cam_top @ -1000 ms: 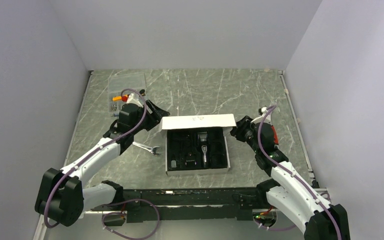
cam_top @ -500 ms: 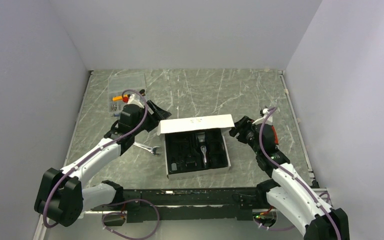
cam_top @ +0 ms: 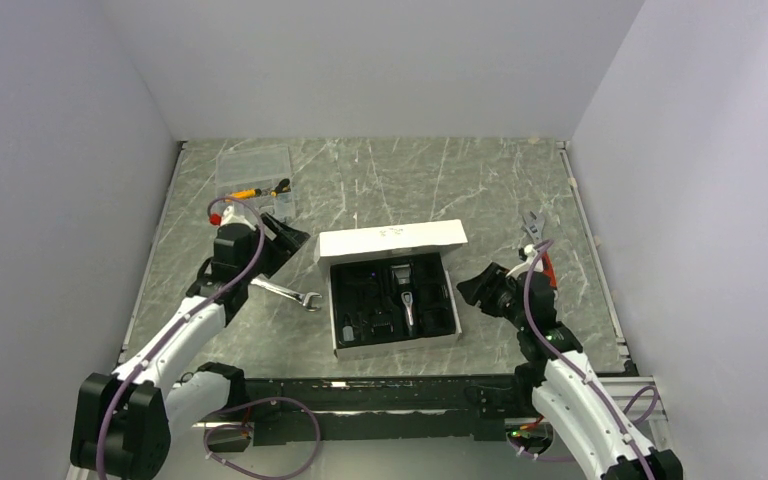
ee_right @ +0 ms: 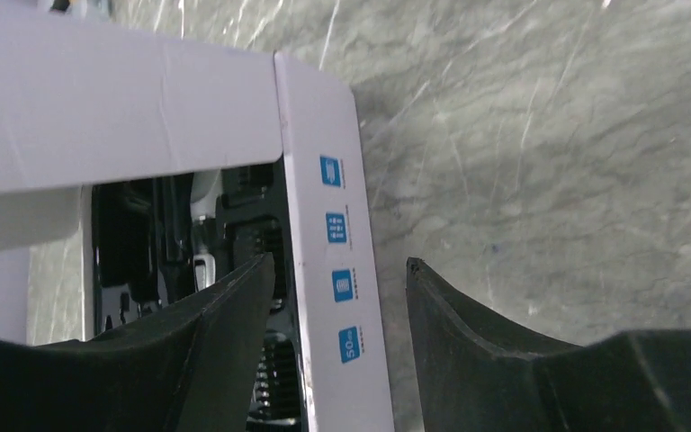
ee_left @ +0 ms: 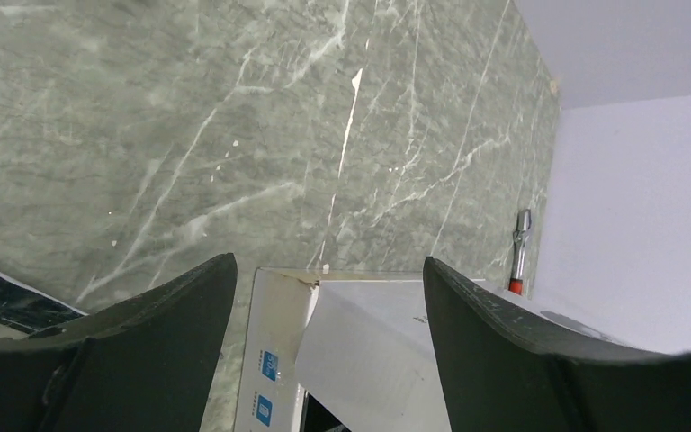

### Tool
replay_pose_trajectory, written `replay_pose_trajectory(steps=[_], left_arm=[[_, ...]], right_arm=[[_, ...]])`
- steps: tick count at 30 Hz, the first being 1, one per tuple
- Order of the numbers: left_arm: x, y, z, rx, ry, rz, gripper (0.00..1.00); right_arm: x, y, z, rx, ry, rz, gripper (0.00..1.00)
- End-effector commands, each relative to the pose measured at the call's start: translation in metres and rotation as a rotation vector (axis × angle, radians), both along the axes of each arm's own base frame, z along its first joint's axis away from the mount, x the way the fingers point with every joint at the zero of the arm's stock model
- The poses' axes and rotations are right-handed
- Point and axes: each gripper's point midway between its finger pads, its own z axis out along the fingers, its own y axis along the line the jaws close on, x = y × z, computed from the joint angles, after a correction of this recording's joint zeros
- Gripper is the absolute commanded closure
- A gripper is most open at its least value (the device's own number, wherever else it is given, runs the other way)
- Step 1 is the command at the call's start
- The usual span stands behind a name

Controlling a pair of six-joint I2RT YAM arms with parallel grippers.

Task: Sort the hair-cutting tools
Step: Close the storage box at the center of the board.

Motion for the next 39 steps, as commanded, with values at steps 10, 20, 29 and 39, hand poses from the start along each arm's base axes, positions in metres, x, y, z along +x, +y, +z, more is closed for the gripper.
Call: replay_pose_trajectory(steps=[10, 20, 29, 39], left_arm=[[-0.015, -0.016, -0.008, -0.094, -0.003, -0.102, 0.23], [-0.013, -0.02, -0.007, -0.094, -0.005, -0.122, 0.23], [-0.009, -0.021, -0.005, -0.1, -0.01, -0.126, 0.24], [0.001, -0.027, 0.0, -0.105, -0.017, -0.119, 0.24]], right_arm=[[-0.018, 0.031, -0.015, 0.055, 0.025, 0.187, 0.51], [-0.018, 0.027, -0.028, 0.063, 0.061, 0.13, 0.71], [-0.017, 0.031, -0.035, 0.14, 0.063, 0.076, 0.93], [-0.012, 0.038, -0.034, 0.242, 0.047, -0.023, 1.0]])
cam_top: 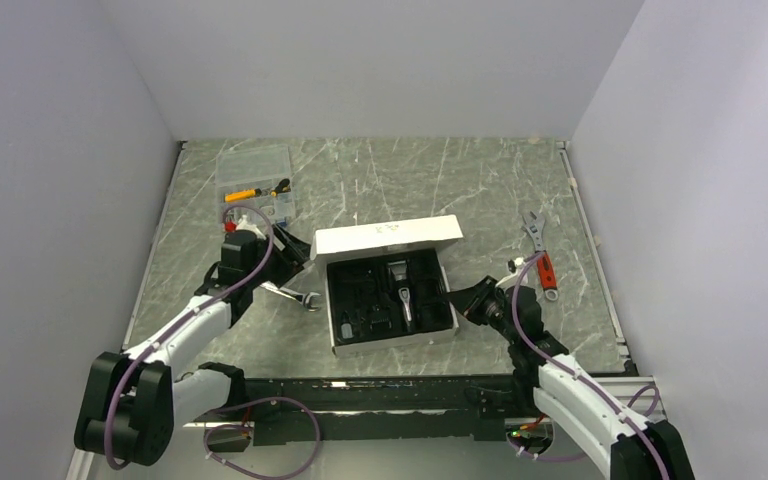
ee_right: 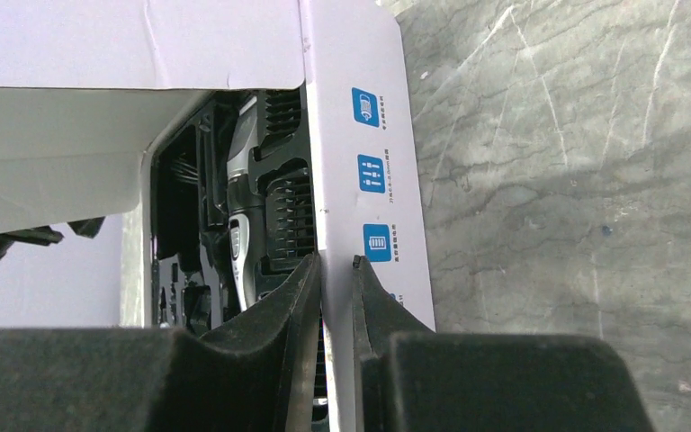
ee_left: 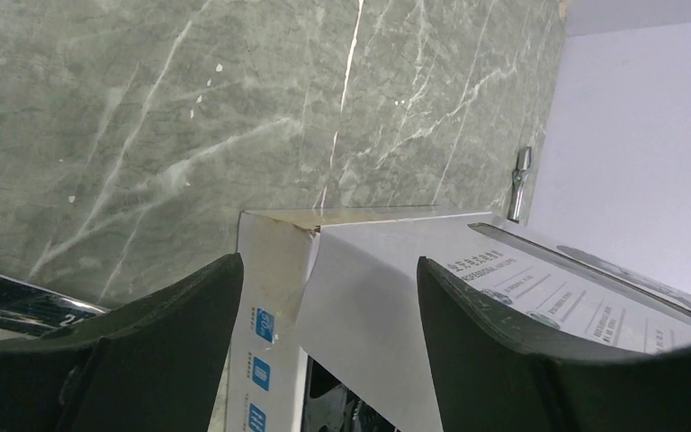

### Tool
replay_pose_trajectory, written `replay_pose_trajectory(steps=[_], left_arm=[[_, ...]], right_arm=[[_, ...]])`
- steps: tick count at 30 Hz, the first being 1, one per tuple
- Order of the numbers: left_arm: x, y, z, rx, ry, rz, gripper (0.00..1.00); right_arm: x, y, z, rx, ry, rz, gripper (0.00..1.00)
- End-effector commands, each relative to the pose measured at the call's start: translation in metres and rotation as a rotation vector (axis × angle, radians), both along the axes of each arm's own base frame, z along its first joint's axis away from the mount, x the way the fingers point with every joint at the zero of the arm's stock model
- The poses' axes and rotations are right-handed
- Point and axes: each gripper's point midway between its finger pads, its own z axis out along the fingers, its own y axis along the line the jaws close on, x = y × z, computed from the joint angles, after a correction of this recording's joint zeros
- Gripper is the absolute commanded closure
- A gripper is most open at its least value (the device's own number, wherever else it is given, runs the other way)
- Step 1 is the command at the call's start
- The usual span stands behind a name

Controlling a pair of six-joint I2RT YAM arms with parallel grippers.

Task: Sort the hair-cutting tools
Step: Close the storage box at the center of the board.

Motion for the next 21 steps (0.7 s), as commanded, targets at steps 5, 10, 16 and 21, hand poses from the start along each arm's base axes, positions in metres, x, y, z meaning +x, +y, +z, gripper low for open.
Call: replay_pose_trajectory(steps=[5, 10, 16, 21], left_arm=[[0.025, -0.017, 0.042, -0.037, -0.101, -0.013, 0.24], [0.019, -0.035, 0.047, -0.022, -0.108, -0.059, 0.25], [0.008, -0.036, 0.033, -0.011, -0.079, -0.063, 0.26], [0.005, -0.026, 0.016, 0.041, -0.044, -0.03, 0.23]], right_arm=[[0.007, 0.002, -0.002, 0.08, 0.028, -0.141, 1.0], [0.005, 0.006, -0.008, 0.048, 0.045, -0.135, 1.0], [0.005, 0.007, -0.008, 0.039, 0.043, -0.128, 1.0], [0.006, 0.008, -0.003, 0.029, 0.029, -0.116, 1.0]])
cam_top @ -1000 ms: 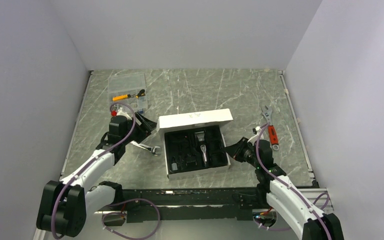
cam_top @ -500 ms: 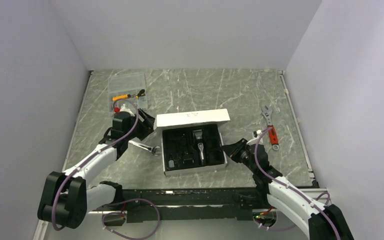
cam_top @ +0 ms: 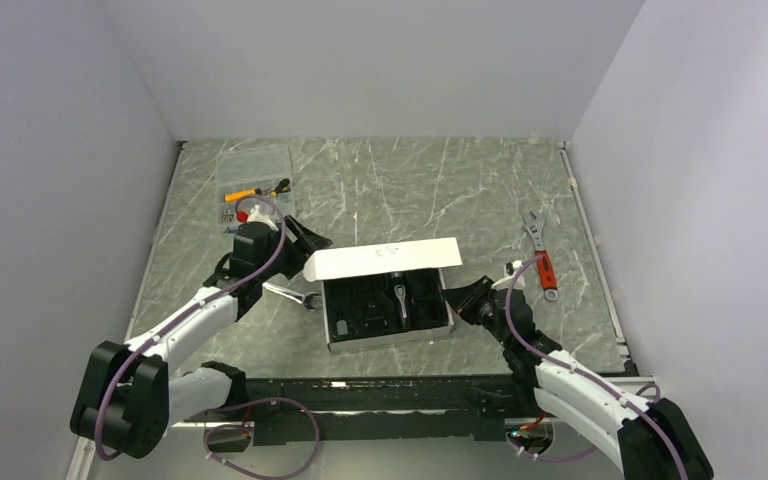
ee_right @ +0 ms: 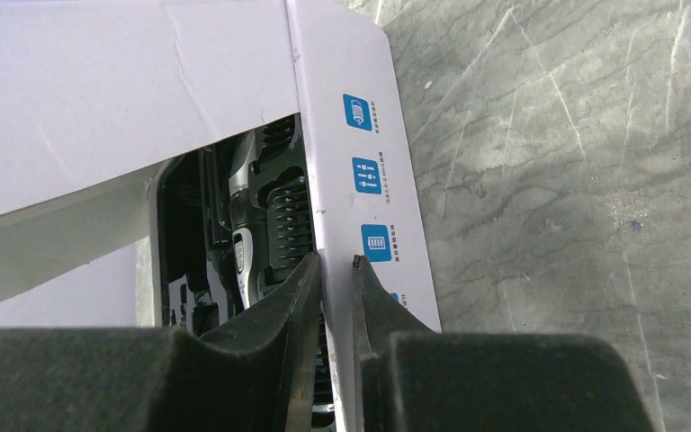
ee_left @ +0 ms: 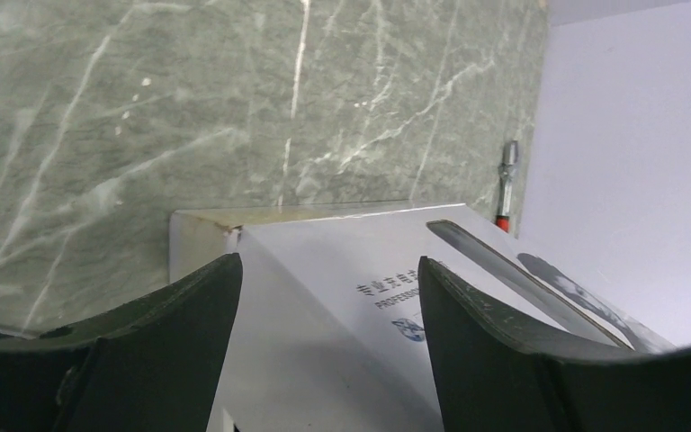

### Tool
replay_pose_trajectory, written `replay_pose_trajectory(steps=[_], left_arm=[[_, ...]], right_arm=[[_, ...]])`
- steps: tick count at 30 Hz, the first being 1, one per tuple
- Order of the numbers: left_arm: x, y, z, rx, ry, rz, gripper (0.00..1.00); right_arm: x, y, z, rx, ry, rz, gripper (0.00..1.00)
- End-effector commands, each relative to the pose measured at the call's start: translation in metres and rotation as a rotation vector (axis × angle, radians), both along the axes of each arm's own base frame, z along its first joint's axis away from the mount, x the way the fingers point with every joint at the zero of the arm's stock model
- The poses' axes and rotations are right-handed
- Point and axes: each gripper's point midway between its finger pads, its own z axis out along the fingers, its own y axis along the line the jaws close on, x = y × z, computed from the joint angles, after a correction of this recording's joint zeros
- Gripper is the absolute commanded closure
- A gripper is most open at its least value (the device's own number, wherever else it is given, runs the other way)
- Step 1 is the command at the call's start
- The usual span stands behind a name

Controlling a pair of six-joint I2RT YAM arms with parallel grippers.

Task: Sort the hair-cutting tools
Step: Close the storage box at the center of the board.

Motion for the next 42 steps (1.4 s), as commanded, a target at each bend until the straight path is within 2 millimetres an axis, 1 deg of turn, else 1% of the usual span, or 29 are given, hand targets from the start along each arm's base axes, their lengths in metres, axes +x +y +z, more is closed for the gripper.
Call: replay_pose_trajectory(steps=[1, 6, 8, 10, 13, 16, 19, 21, 22, 23, 24, 25, 26, 28, 30, 31, 33, 36, 39, 42], left_arm=[[-0.005, 0.007, -0.01, 0.048, 0.016, 0.022, 0.22], [-0.005, 0.01, -0.019, 0.072, 0.056, 0.028, 0.17], [-0.005, 0.017, -0.021, 0.098, 0.068, 0.047, 0.15], [-0.007, 0.033, -0.023, 0.142, 0.088, 0.102, 0.12], [-0.012, 0.063, -0.017, 0.193, 0.065, 0.221, 0.09], [-0.023, 0.093, -0.009, 0.255, 0.039, 0.343, 0.04], [-0.036, 0.111, -0.007, 0.3, 0.025, 0.401, 0.03], [-0.042, 0.113, -0.004, 0.302, 0.002, 0.394, 0.03], [-0.045, 0.113, -0.003, 0.304, -0.011, 0.386, 0.04], [-0.049, 0.115, -0.002, 0.305, -0.025, 0.384, 0.05], [-0.053, 0.116, -0.001, 0.309, -0.041, 0.381, 0.05], [-0.056, 0.117, 0.002, 0.313, -0.066, 0.375, 0.05], [-0.059, 0.118, 0.007, 0.316, -0.101, 0.366, 0.06], [-0.065, 0.119, 0.024, 0.308, -0.202, 0.35, 0.07], [-0.071, 0.118, 0.035, 0.305, -0.278, 0.324, 0.09], [-0.074, 0.115, 0.041, 0.302, -0.32, 0.301, 0.11], [-0.079, 0.107, 0.044, 0.306, -0.376, 0.237, 0.15], [-0.083, 0.093, 0.039, 0.309, -0.385, 0.142, 0.18], [-0.084, 0.082, 0.037, 0.294, -0.405, 0.092, 0.17], [-0.085, 0.073, 0.049, 0.269, -0.491, 0.073, 0.13]], right_arm=[[-0.001, -0.001, -0.001, -0.017, 0.02, -0.008, 1.0], [0.0, 0.001, 0.003, -0.029, 0.012, 0.006, 1.0], [0.001, 0.001, 0.004, -0.026, 0.011, 0.007, 1.0], [0.001, 0.001, 0.005, -0.027, 0.01, 0.005, 1.0], [0.002, 0.0, 0.007, -0.039, 0.005, 0.004, 1.0], [0.004, -0.001, 0.01, -0.061, -0.003, 0.004, 1.0], [0.007, 0.0, 0.013, -0.082, -0.005, 0.012, 1.0], [0.009, 0.002, 0.018, -0.097, -0.018, 0.031, 1.0], [0.01, 0.003, 0.02, -0.106, -0.025, 0.039, 0.98], [0.011, 0.003, 0.023, -0.113, -0.028, 0.045, 0.93], [0.012, 0.004, 0.025, -0.123, -0.033, 0.05, 0.87], [0.012, 0.003, 0.027, -0.139, -0.033, 0.056, 0.8], [0.012, 0.002, 0.029, -0.155, -0.038, 0.061, 0.71], [0.013, 0.0, 0.035, -0.188, -0.048, 0.067, 0.56], [0.013, -0.004, 0.042, -0.221, -0.06, 0.068, 0.46], [0.012, -0.006, 0.045, -0.244, -0.069, 0.07, 0.43], [0.011, -0.009, 0.054, -0.268, -0.102, 0.081, 0.38], [0.013, -0.01, 0.069, -0.302, -0.169, 0.098, 0.35], [0.018, -0.011, 0.082, -0.338, -0.216, 0.105, 0.3], [0.023, -0.014, 0.094, -0.367, -0.257, 0.096, 0.22]])
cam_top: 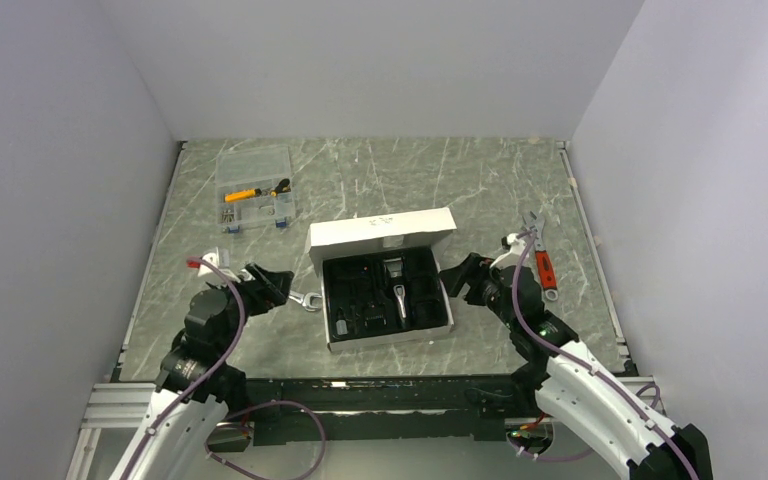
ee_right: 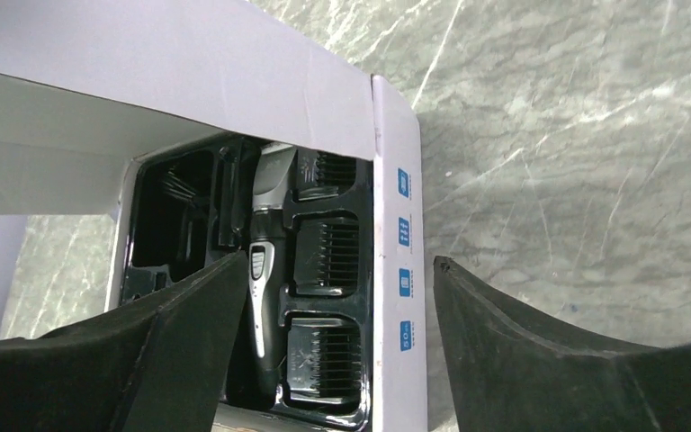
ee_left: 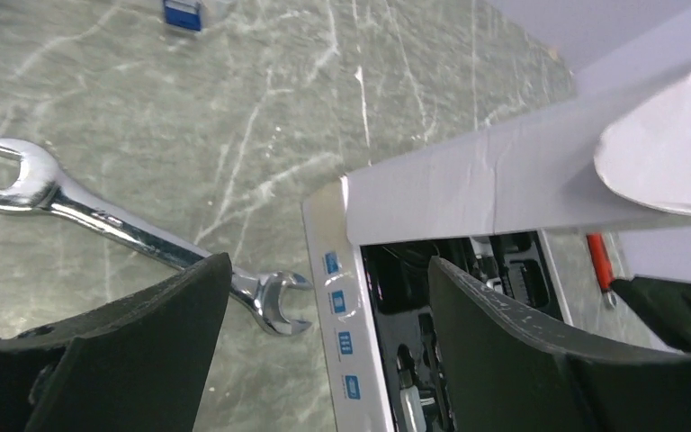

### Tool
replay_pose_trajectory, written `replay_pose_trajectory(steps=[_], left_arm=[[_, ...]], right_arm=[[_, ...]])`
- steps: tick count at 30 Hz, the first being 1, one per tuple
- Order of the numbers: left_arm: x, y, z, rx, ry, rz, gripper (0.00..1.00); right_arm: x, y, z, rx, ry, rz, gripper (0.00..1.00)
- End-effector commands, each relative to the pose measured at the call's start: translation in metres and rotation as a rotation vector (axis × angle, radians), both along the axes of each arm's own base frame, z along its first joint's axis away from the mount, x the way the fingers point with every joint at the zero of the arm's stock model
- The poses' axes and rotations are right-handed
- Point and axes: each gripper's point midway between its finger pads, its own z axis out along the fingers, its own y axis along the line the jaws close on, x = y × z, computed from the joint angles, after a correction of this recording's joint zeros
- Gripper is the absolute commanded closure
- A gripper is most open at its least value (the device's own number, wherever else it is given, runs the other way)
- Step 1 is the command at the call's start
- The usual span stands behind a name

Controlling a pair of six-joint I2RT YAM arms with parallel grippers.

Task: Sort the hair-cutting tools
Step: Close the storage box at the center of the board.

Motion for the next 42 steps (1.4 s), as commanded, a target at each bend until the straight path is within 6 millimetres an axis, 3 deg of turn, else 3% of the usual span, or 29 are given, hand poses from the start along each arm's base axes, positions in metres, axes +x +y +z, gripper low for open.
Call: replay_pose_trajectory(steps=[1, 2, 3, 8, 14, 18, 30, 42], left_arm=[[0.0, -0.018, 0.026, 0.005, -0.16, -0.101, 0.11], [-0.001, -0.019, 0.029, 0.01, -0.181, -0.109, 0.03], [-0.001, -0.021, 0.032, 0.015, -0.197, -0.121, 0.01], [0.001, -0.041, 0.034, 0.036, -0.195, -0.198, 0.01], [0.013, -0.071, 0.032, 0.072, -0.179, -0.266, 0.01], [0.022, -0.08, 0.037, 0.076, -0.184, -0.263, 0.01], [0.054, -0.095, 0.046, 0.117, -0.138, -0.233, 0.24], [0.074, -0.114, 0.058, 0.118, -0.168, -0.263, 0.31]], right_arm=[[0.012, -0.005, 0.036, -0.069, -0.125, 0.0, 0.19], [0.014, -0.006, 0.041, -0.07, -0.146, -0.004, 0.18], [0.016, -0.007, 0.046, -0.074, -0.165, -0.009, 0.16], [0.027, -0.008, 0.065, -0.103, -0.238, -0.022, 0.15], [0.043, 0.002, 0.078, -0.108, -0.275, -0.008, 0.21], [0.052, 0.01, 0.084, -0.094, -0.295, 0.002, 0.26], [0.066, 0.028, 0.086, -0.055, -0.286, 0.035, 0.56], [0.063, 0.028, 0.081, -0.041, -0.276, 0.032, 0.91]])
